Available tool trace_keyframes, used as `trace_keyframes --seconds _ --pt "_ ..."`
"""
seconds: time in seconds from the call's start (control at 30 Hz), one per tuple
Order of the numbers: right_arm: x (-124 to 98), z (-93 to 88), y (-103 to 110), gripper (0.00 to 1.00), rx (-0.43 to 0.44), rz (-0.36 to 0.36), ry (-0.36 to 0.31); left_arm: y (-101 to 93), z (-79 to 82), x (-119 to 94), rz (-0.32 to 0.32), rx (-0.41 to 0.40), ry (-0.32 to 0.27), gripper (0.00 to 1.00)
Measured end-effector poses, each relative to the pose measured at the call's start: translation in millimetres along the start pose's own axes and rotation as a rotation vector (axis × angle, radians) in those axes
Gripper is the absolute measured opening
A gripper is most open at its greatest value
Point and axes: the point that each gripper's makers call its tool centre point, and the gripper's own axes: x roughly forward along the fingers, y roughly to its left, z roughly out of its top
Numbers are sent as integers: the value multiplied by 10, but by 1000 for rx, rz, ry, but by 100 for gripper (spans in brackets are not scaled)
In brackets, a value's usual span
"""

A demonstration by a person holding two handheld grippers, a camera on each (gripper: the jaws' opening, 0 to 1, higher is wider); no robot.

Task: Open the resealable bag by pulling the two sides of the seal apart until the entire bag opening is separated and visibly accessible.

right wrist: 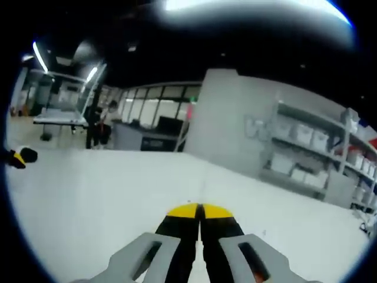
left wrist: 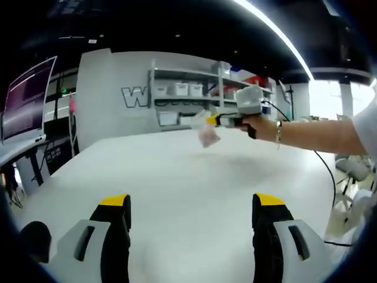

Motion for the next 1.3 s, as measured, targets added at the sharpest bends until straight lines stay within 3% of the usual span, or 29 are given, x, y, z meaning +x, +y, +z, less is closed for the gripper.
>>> trace_keyframes --seconds 0.7,1.3 --pt "-227 -2 87 0 4 6 -16 -67 59 -45 -8 17 -11 83" --pt "-394 61 32 0 24 10 -49 -110 97 -71 -17 31 -16 83"
